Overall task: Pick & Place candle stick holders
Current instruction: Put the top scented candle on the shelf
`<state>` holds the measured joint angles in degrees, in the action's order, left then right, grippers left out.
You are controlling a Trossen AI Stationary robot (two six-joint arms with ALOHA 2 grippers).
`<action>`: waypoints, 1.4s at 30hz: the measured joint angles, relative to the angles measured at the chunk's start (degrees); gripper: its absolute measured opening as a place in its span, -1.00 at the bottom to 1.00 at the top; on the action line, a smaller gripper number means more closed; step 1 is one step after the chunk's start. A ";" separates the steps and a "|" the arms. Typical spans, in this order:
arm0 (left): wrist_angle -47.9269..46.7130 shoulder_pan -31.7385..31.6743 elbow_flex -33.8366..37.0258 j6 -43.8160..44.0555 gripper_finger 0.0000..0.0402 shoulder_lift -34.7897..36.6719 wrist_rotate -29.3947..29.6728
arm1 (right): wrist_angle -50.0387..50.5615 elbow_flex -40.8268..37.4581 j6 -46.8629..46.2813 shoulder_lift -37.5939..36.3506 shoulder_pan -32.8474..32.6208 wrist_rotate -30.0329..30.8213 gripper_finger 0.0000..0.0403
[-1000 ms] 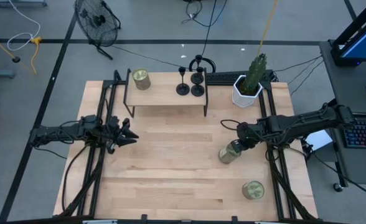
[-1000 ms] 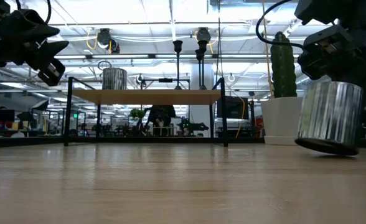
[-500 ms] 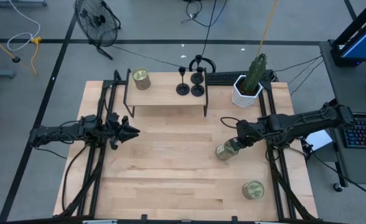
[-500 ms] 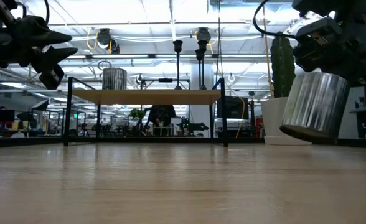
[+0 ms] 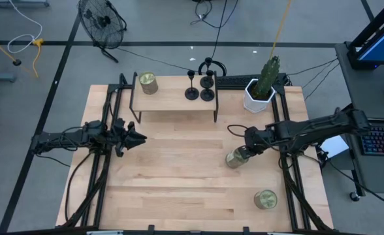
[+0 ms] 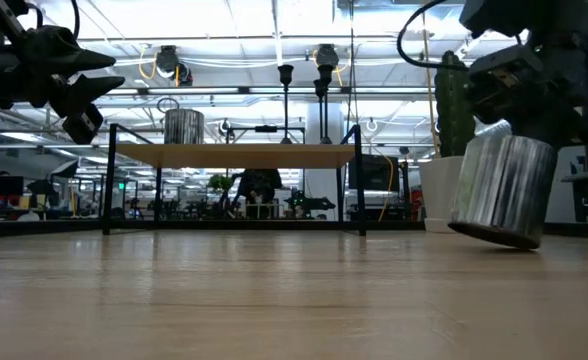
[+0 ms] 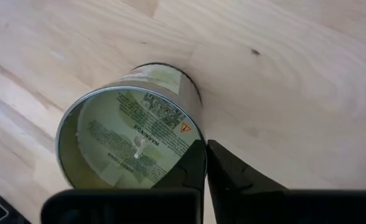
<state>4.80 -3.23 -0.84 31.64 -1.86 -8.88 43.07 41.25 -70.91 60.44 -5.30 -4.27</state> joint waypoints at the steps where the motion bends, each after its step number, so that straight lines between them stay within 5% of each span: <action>1: 0.02 -0.02 0.00 0.03 -0.44 0.02 0.00 | -0.77 0.04 0.18 0.50 0.00 0.02 -1.00; 27: 4.60 0.00 -0.02 0.63 -0.44 -0.01 0.02 | -0.79 7.40 4.13 2.81 1.62 3.09 -1.00; 42: 9.07 0.00 -0.07 7.44 -0.44 0.02 1.56 | 1.63 17.65 12.95 15.45 3.22 2.86 -1.00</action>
<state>13.86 -3.23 -0.91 39.07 -1.85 -7.32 44.71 58.91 -57.95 75.89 -2.08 -1.41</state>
